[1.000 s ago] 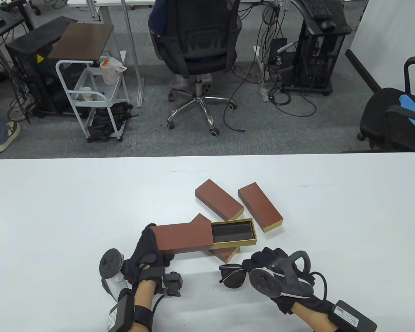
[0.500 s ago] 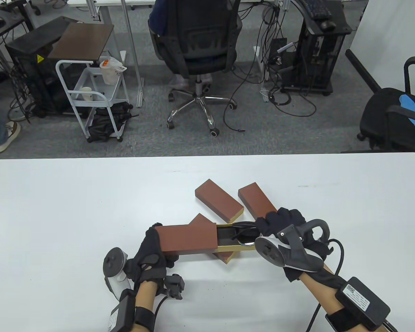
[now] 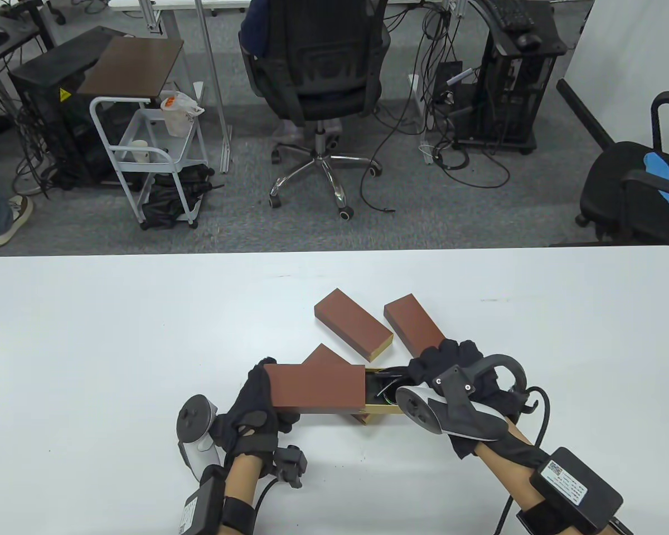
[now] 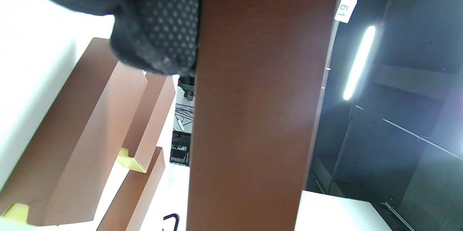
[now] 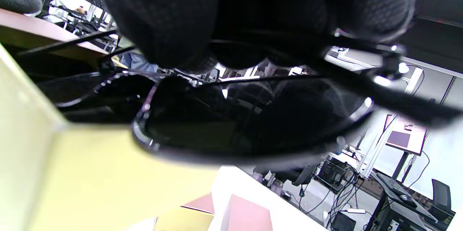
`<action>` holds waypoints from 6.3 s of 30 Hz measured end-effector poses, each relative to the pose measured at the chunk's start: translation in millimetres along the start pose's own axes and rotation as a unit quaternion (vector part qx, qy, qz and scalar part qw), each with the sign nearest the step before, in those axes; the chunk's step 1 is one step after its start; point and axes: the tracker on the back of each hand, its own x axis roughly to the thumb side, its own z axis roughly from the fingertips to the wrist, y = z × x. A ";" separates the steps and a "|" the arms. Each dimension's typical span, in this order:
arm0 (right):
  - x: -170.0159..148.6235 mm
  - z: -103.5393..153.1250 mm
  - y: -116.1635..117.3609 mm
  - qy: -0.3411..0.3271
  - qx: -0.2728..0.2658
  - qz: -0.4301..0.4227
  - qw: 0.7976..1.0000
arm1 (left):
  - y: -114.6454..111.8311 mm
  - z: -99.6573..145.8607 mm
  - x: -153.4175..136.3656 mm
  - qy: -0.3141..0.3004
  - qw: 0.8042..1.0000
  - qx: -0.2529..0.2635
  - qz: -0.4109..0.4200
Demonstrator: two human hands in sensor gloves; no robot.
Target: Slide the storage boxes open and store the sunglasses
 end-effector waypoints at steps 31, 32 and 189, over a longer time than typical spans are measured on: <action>28.6 -8.3 9.8 -0.008 -0.030 -0.014 0.999 | -17.7 1.4 -4.8 0.017 0.998 -0.055 0.004; 26.7 -7.3 10.2 -0.004 -0.025 -0.035 0.999 | -17.7 1.1 -4.9 0.016 0.998 -0.057 0.002; -46.7 52.2 134.5 0.172 0.157 -0.223 0.947 | -67.7 4.6 41.3 -0.132 0.855 0.017 -0.501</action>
